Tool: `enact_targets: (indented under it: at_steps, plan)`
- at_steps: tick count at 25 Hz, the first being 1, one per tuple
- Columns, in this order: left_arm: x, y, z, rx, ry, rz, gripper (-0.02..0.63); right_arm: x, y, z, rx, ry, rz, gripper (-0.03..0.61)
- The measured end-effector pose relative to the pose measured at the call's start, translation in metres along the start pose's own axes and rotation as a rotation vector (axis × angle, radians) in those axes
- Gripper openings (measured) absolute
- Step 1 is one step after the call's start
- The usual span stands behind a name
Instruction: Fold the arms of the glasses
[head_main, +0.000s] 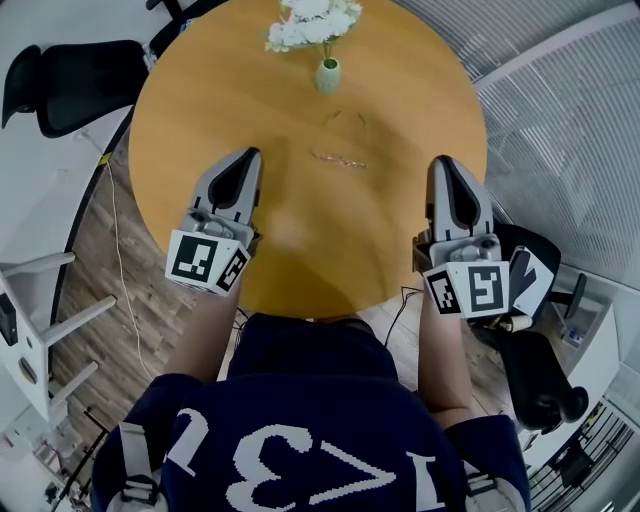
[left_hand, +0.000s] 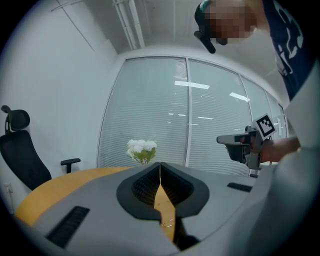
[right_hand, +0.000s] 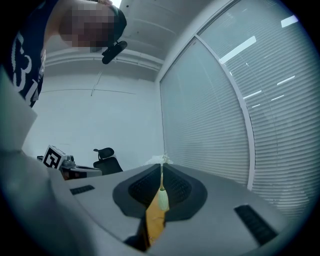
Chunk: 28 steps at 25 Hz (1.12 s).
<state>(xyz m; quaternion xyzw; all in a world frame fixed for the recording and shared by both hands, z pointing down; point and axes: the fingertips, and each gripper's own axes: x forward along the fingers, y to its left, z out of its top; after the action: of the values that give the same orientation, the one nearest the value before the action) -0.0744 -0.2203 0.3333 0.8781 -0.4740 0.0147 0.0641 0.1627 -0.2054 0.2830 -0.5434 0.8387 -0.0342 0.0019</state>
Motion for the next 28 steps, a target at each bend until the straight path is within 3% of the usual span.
enact_targets:
  at_steps: [5, 18, 22, 28]
  plan:
    - [0.02, 0.005, -0.028, -0.014, 0.05, -0.037, 0.017, 0.014, 0.006, -0.037, 0.019, 0.089, 0.08, 0.035]
    - [0.069, -0.004, -0.098, -0.043, 0.187, -0.125, 0.017, 0.047, 0.014, -0.146, -0.038, 0.367, 0.192, 0.035]
    - [0.079, -0.01, -0.121, -0.128, 0.229, -0.126, 0.018, 0.055, 0.017, -0.172, -0.05, 0.411, 0.175, 0.036]
    - [0.083, -0.04, -0.171, -0.266, 0.376, -0.151, 0.062, 0.052, 0.02, -0.189, -0.07, 0.437, 0.159, 0.035]
